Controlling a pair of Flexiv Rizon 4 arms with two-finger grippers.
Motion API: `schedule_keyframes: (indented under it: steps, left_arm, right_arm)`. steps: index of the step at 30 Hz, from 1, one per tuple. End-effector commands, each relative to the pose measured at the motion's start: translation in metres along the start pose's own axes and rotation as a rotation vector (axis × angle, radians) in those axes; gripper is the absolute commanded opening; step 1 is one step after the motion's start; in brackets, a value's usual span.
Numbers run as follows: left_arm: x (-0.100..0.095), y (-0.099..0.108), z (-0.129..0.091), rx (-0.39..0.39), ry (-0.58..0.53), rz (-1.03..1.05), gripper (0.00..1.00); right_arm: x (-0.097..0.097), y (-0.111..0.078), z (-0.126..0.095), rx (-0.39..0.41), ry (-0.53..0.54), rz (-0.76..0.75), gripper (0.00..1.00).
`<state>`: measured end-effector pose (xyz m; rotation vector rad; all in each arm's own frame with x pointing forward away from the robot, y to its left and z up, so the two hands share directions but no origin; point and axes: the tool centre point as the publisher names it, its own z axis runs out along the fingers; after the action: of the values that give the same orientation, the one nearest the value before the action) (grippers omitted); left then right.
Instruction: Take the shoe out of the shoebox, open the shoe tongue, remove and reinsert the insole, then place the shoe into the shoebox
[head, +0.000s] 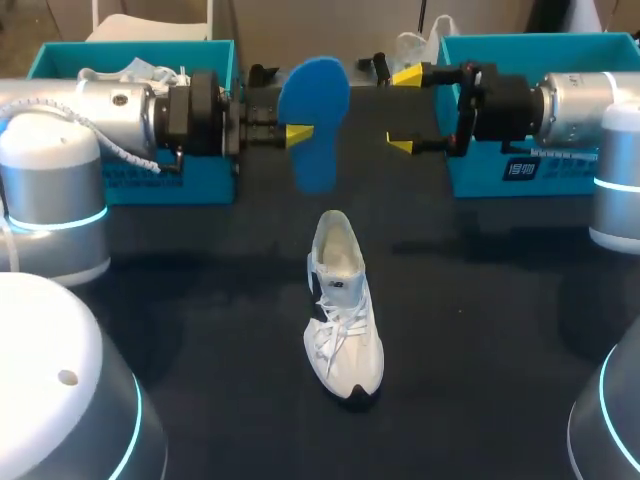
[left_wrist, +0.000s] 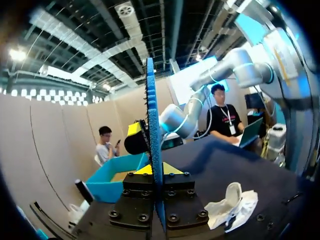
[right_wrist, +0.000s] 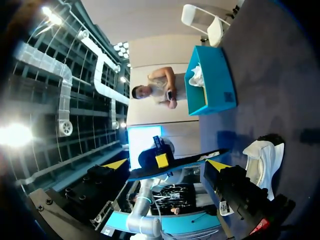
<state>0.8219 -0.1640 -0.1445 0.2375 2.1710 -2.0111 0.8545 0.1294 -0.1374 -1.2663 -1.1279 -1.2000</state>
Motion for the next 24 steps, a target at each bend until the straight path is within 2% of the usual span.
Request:
schedule_keyframes:
  steps: [1, 4, 6, 16, 17, 20, 24]
  left_arm:
    - [-0.003, 0.004, -0.002, -0.006, 0.132, -0.505, 0.0]
    - [-0.004, 0.003, 0.0, -0.012, 0.155, -0.733, 0.0]
    - [-0.005, 0.002, 0.002, -0.057, 0.171, -0.916, 0.0]
    - [-0.004, 0.001, 0.003, -0.047, 0.194, -0.894, 0.0]
    - [-0.004, 0.006, 0.004, -0.035, 0.161, -0.951, 0.0]
    - [-0.006, 0.014, 0.004, 0.002, 0.166, -1.198, 0.0]
    - [-0.006, 0.028, 0.004, 0.024, 0.156, -1.363, 0.0]
  right_arm:
    - [0.001, 0.0, 0.0, 0.0, -0.004, 0.001, 1.0]
    - [0.001, 0.0, 0.0, 0.0, -0.004, 0.001, 1.0]
    - [0.001, 0.0, 0.0, 0.0, -0.004, 0.001, 1.0]
    - [0.001, 0.0, 0.0, 0.0, -0.004, 0.001, 1.0]
    - [0.001, 0.0, 0.0, 0.0, -0.004, 0.001, 1.0]
    - [0.001, 0.0, 0.0, 0.0, -0.004, 0.001, 1.0]
    - [0.001, 0.0, 0.0, 0.0, -0.004, 0.001, 1.0]
